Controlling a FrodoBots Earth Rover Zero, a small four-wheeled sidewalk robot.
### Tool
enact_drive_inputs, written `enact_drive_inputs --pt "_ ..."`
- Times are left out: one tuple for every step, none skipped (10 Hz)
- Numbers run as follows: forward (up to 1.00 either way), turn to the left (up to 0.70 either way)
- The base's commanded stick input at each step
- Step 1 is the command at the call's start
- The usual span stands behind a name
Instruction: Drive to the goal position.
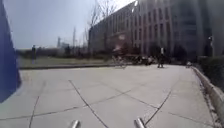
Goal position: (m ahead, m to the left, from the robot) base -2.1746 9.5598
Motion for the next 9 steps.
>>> enact_drive_inputs --pt "0.0 0.7" --pt "0.0 0.7" --pt "0.0 0.7" --pt "0.0 0.7" --pt "0.0 0.7" --pt "0.0 0.7" --pt "0.0 0.7" --pt "0.0 0.7" --pt "0.0 0.7"
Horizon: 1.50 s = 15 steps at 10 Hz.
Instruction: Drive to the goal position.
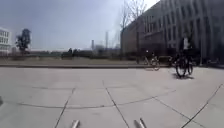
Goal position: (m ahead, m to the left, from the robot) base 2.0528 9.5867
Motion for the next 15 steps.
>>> enact_drive_inputs --pt "0.0 0.7" --pt "0.0 0.7" --pt "0.0 0.7" --pt "0.0 0.7" --pt "0.0 0.7" --pt "0.0 0.7" --pt "0.0 0.7" --pt "0.0 0.7" --pt "0.0 0.7" --pt "0.0 0.7" --pt "0.0 0.7" --pt "0.0 0.7" --pt "0.0 0.7" --pt "0.0 0.7" --pt "0.04 0.7"
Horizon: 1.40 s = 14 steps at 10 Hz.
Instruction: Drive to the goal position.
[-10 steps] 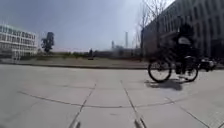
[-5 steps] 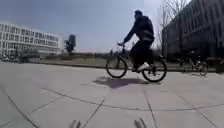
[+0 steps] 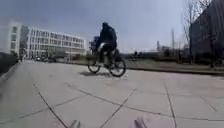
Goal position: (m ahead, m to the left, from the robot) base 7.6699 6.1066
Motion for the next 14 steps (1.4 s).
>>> enact_drive_inputs --pt "0.12 0.57" --pt "0.2 0.42" --pt "0.7 0.29" --pt "0.7 0.07" --pt "0.7 0.01" --pt "0.7 0.01" --pt "0.7 0.01" --pt "0.7 0.01" --pt "0.7 0.01" --pt "0.7 0.01" --pt "0.7 0.01" --pt "0.7 0.01" --pt "0.7 0.01" --pt "0.7 0.01"
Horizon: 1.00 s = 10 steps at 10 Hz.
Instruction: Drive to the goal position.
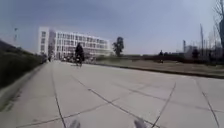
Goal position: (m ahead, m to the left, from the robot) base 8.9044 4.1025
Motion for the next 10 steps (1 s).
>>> enact_drive_inputs --pt "0.7 0.05" --pt "0.7 0.14" --pt "0.7 0.31" --pt "0.7 0.36" --pt "0.7 0.36" --pt "0.7 0.34" --pt "0.7 0.28" --pt "0.7 0.2" --pt "0.7 0.1" --pt "0.7 0.01"
